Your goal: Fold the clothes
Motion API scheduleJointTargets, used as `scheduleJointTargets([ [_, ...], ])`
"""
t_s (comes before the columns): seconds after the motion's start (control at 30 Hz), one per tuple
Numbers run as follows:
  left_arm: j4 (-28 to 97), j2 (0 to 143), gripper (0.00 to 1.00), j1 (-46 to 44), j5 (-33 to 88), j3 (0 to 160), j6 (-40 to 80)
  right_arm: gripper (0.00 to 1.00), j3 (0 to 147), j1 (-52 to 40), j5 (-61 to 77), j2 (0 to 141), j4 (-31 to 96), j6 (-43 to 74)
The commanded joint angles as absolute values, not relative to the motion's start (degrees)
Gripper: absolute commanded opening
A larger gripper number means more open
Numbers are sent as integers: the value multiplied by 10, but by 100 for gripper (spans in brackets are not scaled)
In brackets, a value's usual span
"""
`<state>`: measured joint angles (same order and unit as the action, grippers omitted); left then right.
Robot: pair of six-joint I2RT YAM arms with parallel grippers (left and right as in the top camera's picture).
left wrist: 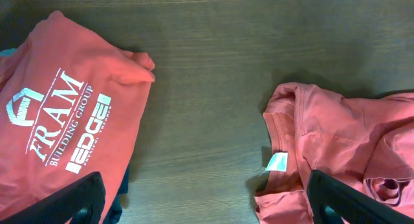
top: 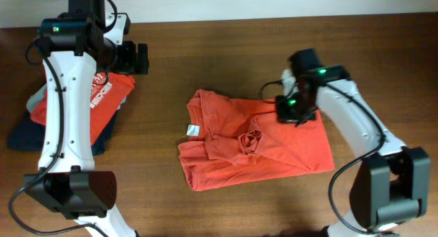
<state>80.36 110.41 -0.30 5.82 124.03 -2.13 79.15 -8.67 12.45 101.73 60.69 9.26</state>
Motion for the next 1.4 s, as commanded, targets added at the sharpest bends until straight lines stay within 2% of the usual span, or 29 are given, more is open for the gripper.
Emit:
scheduleJointTargets([
  [0.0,802,1102,99,-3,63,1246,-22,5,771,-57,111,1026,601,97],
  [0.43,802,1102,99,-3,62,1246,-22,4,655,-80,176,1056,480,97],
  [0.67,802,1102,99,-3,63,1246,-22,4,655,-142,295,1056,515,31],
  [0.93,802,1102,99,-3,63,1246,-22,4,656,-219,304,1048,566,11],
  [1.23,802,1102,99,-3,62,1246,-22,4,666,-170,293,953,555,-11],
  [1.37,802,1102,99,-3,62,1246,-22,4,666,-133,194,921,533,37],
])
